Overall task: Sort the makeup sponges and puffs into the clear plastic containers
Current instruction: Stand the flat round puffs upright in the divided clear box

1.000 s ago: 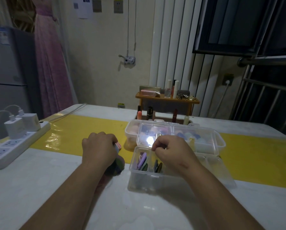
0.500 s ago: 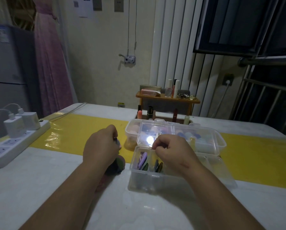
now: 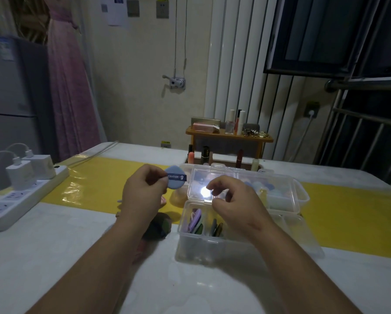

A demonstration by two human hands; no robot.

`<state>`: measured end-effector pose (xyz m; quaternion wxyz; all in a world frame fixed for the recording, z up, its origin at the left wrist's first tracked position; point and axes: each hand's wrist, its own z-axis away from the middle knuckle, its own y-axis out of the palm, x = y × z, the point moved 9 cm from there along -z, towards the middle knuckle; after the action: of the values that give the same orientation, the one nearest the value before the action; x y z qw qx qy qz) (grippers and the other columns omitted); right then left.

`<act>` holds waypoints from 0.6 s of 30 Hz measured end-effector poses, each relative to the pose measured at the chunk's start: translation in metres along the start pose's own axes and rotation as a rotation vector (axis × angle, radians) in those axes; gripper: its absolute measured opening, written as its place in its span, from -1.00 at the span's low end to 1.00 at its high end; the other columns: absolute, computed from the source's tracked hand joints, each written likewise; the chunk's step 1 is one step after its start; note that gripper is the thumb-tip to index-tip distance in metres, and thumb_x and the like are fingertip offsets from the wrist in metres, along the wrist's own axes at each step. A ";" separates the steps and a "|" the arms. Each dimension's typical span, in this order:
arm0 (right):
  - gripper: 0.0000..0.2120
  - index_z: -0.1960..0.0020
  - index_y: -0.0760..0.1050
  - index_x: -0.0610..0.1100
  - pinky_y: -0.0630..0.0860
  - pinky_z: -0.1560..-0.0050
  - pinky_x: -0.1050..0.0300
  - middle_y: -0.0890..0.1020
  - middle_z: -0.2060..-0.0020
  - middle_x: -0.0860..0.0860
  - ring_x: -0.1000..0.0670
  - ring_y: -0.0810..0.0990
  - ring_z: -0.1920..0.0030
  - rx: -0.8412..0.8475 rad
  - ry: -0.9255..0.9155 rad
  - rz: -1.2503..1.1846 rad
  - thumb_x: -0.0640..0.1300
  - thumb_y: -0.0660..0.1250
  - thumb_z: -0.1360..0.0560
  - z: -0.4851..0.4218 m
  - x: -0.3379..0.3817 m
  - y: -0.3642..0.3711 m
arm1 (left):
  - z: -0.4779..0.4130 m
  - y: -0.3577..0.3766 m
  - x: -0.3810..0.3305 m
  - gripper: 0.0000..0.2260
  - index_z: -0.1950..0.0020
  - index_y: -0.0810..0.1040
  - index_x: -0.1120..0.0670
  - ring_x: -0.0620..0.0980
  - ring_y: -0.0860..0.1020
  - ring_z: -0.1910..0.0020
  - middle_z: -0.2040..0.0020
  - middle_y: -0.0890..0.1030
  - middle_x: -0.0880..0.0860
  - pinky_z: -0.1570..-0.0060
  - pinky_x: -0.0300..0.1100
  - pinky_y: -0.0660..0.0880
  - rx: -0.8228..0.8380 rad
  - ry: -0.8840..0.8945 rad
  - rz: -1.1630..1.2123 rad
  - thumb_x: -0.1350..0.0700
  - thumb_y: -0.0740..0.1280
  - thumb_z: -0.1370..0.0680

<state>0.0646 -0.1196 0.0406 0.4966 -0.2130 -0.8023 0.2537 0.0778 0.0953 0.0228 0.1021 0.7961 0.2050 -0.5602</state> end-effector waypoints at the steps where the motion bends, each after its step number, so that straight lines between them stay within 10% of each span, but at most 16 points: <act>1: -0.70 -0.12 0.48 0.14 0.40 0.26 0.29 0.55 -0.01 0.14 0.15 0.45 0.29 0.009 -0.002 -0.021 -0.20 0.33 -0.49 0.000 0.001 0.001 | 0.000 0.004 0.004 -0.88 0.11 0.59 0.07 0.09 0.64 0.20 0.17 0.66 0.10 0.37 -0.17 0.54 0.035 -0.056 0.073 0.28 0.36 -0.55; 8: -0.53 -0.22 0.35 0.36 0.42 0.32 0.34 0.51 -0.07 0.26 0.29 0.47 0.34 0.061 -0.036 -0.065 -0.18 0.31 -0.53 0.001 0.004 0.007 | 0.006 0.031 0.011 -0.88 0.04 0.60 0.17 0.10 0.64 0.16 0.04 0.66 0.23 0.24 -0.19 0.55 0.276 -0.176 0.326 0.37 0.35 -0.53; 18: -0.76 0.07 0.55 0.09 0.41 0.32 0.33 0.58 0.19 0.15 0.25 0.50 0.25 -0.148 -0.077 -0.175 -0.25 0.30 -0.53 0.000 0.006 -0.016 | 0.013 0.040 0.006 -0.81 0.00 0.70 0.07 -0.04 0.54 0.28 0.05 0.70 0.11 0.39 -0.21 0.38 0.421 -0.145 0.266 0.30 0.35 -0.54</act>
<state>0.0607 -0.1288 0.0544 0.4685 -0.1683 -0.8529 0.1576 0.0867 0.0554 0.0100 0.0215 0.7775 -0.0303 -0.6278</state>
